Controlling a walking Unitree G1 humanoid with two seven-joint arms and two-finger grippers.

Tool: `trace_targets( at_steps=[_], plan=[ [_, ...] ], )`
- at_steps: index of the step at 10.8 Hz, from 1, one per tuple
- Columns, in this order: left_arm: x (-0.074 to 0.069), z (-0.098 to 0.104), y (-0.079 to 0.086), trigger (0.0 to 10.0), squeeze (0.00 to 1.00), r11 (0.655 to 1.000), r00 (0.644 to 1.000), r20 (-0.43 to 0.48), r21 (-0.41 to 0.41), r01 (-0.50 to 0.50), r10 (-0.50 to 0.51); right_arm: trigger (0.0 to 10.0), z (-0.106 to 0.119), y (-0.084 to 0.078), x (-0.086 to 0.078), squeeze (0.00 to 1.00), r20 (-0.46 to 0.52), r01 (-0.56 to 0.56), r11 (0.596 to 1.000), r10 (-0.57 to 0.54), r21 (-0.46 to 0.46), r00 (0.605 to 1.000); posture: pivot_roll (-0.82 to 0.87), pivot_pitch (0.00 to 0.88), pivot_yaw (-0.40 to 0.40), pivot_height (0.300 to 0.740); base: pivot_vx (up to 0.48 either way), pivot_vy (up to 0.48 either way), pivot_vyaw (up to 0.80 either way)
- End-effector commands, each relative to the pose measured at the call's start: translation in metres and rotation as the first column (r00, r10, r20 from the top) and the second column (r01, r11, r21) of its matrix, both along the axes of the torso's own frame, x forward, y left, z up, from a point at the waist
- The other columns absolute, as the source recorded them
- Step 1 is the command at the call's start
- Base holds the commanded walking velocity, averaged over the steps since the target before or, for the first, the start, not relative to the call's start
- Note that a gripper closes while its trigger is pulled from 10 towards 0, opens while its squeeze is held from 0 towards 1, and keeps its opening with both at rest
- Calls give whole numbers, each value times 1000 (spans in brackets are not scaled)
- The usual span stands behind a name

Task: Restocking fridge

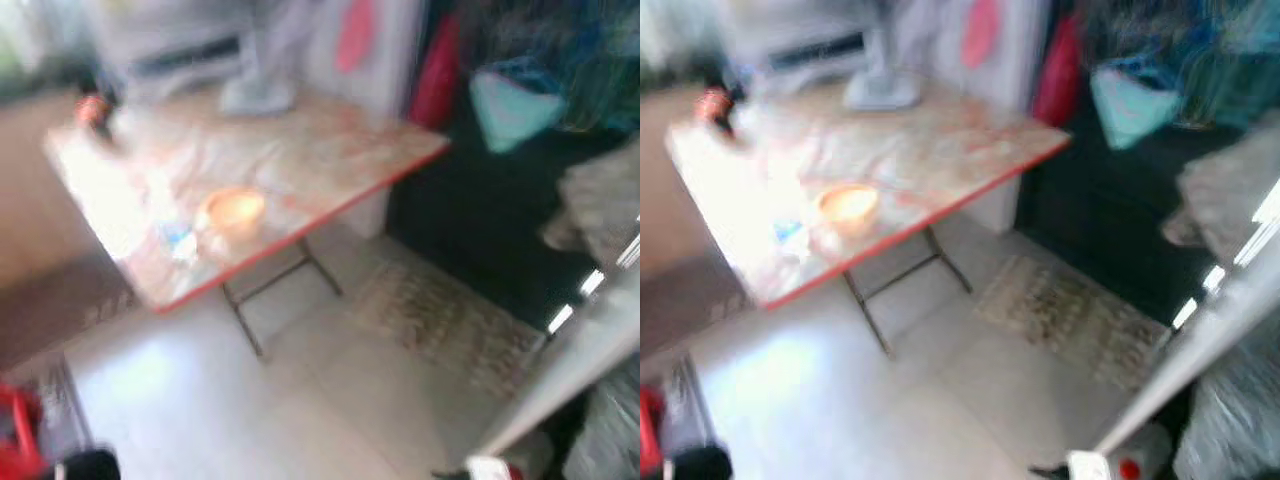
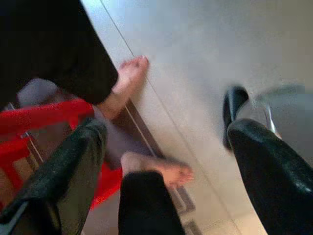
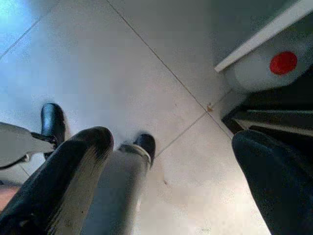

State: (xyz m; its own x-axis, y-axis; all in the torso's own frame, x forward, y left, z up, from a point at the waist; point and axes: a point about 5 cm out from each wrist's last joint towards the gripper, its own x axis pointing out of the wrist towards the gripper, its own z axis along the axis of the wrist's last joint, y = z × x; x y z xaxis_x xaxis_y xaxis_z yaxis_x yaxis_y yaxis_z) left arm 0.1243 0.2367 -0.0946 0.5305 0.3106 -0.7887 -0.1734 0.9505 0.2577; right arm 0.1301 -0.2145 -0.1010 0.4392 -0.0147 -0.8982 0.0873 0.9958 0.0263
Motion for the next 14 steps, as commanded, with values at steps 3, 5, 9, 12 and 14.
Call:
trace_targets(
  at_steps=[3, 5, 9, 12, 14],
  plan=[
    [100, 86, 16, 10000, 0, 948, 795, 564, 316, 44, -225, 10000, -1, -3, -4, 0, -11, 7, 1000, -7, -6, 1000, -13, 0, -7, 740, 0, 0, 0],
    [110, 114, -2, 10000, 0, 916, 641, 682, 391, 89, -353, 10000, -1, -3, -4, 0, -11, -17, 1000, 17, -5, 1000, -7, 0, -3, 740, 0, 0, 0],
    [145, 216, -52, 10000, 0, 925, 255, 893, 378, 21, -371, 10000, 1, -3, -1, 0, 8, -23, 1000, 23, -10, 1000, -5, 0, -11, 740, 0, 0, 0],
    [159, 272, -62, 10000, 0, 947, 130, 939, 321, 10, -320, 10000, 0, -3, -2, 0, 14, 1, 1000, -1, -9, 1000, -16, 0, -4, 740, 0, 0, 0],
    [160, 279, -49, 10000, 0, 957, 178, 942, 290, -10, -284, 10000, 0, -2, -3, 0, 22, 18, 1000, -18, -3, 1000, -16, 0, 7, 740, 0, 0, 0]
  ],
)
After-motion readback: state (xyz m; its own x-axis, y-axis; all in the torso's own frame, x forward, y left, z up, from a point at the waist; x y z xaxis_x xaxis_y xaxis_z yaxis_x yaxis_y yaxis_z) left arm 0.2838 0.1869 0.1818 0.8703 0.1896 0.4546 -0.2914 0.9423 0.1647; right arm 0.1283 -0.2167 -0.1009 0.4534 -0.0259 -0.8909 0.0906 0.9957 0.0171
